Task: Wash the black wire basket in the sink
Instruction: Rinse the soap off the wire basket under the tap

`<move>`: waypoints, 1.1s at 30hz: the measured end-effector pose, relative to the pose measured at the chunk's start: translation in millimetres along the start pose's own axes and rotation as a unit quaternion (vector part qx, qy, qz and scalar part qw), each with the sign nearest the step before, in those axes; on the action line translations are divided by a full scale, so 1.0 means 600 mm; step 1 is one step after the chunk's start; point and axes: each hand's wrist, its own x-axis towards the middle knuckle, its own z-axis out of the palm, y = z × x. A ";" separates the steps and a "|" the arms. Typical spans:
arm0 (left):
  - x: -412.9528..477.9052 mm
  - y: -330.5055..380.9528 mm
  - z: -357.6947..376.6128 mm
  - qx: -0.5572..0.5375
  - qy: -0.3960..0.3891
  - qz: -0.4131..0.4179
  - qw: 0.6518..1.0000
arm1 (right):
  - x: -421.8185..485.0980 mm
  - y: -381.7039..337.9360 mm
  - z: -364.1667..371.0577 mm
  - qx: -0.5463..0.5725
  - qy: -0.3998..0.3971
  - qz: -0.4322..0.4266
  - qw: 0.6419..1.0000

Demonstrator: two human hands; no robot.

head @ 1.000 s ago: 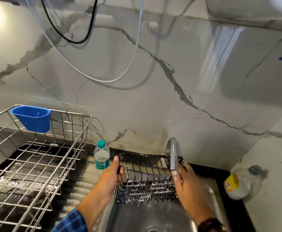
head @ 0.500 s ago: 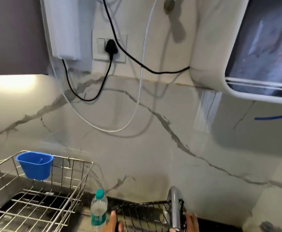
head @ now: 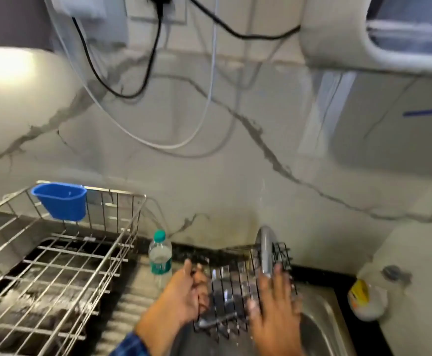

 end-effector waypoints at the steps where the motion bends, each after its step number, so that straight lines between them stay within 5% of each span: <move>1: -0.001 0.004 -0.003 0.014 0.002 -0.008 1.000 | -0.022 0.016 0.009 -0.043 0.069 0.004 0.997; 6: 0.006 -0.007 -0.010 0.051 0.004 -0.005 0.999 | -0.030 0.009 -0.008 0.158 -0.008 0.121 0.980; 15: 0.021 0.017 -0.020 0.244 -0.007 0.070 0.967 | -0.028 -0.007 -0.003 0.226 0.010 0.181 0.957; 17: 0.025 0.000 -0.032 0.307 -0.002 0.116 0.945 | -0.028 -0.014 -0.008 0.235 0.045 0.188 0.952; 21: 0.022 -0.053 -0.024 0.482 0.009 0.234 0.844 | -0.041 -0.015 -0.019 0.243 0.099 0.229 0.937; 24: 0.024 -0.078 0.003 0.424 -0.014 0.201 0.883 | -0.044 0.000 -0.033 0.190 0.147 0.235 0.942; 29: 0.049 -0.110 0.031 0.346 -0.003 0.116 0.931 | -0.057 0.020 -0.035 -0.010 0.103 0.177 0.979; 33: 0.044 -0.100 0.052 0.244 -0.006 0.057 0.968 | -0.067 0.027 -0.041 -0.036 0.095 0.176 0.979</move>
